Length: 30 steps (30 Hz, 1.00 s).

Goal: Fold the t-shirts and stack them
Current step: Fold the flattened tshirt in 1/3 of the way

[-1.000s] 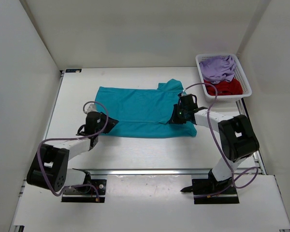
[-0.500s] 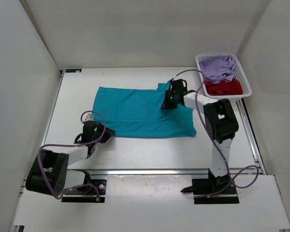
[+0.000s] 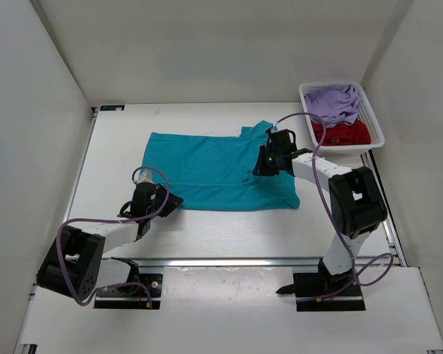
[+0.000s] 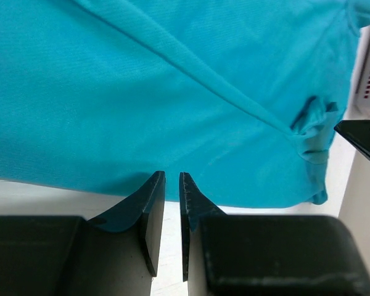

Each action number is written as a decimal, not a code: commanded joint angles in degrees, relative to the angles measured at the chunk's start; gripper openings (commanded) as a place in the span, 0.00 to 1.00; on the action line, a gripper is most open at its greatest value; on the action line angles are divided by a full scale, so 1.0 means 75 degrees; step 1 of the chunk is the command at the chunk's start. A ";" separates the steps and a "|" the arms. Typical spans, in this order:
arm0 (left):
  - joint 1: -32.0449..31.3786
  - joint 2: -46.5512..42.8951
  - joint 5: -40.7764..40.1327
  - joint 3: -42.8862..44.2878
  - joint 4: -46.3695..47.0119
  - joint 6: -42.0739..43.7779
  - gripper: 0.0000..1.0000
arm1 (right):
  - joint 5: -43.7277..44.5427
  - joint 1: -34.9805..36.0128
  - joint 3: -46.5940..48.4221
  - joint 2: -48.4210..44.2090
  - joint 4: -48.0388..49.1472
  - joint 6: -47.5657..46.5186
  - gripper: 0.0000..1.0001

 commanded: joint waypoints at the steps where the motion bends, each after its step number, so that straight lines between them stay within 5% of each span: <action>1: -0.0171 0.0070 -0.0124 0.0157 0.0170 0.0065 0.26 | -0.0212 0.0145 0.0114 0.0295 0.0341 -0.0252 0.12; 5: -0.0078 -0.0141 -0.0089 -0.0030 0.0193 0.0019 0.26 | -0.0248 0.0285 0.0172 0.0413 0.0693 -0.0206 0.21; 12: 0.0051 -0.0258 -0.0077 -0.0148 0.0146 0.0042 0.26 | -0.0213 0.0379 0.0782 0.0986 0.0330 -0.0253 0.19; 16: 0.0062 -0.0188 -0.0018 -0.0183 0.0252 0.0019 0.26 | -0.0212 0.0508 0.0981 0.1186 0.0225 -0.0206 0.11; 21: 0.0109 -0.0200 0.0005 -0.0195 0.0264 -0.0016 0.26 | -0.0294 0.0590 0.1437 0.1409 0.0107 -0.0217 0.12; 25: 0.0144 -0.0270 0.0028 -0.0206 0.0240 -0.0004 0.26 | -0.0178 0.0743 0.1824 0.1549 -0.0103 -0.0241 0.00; 30: 0.0145 -0.0375 0.0052 -0.0218 0.0217 0.0019 0.26 | 0.0209 0.0988 0.2292 0.1830 -0.0559 -0.0370 0.11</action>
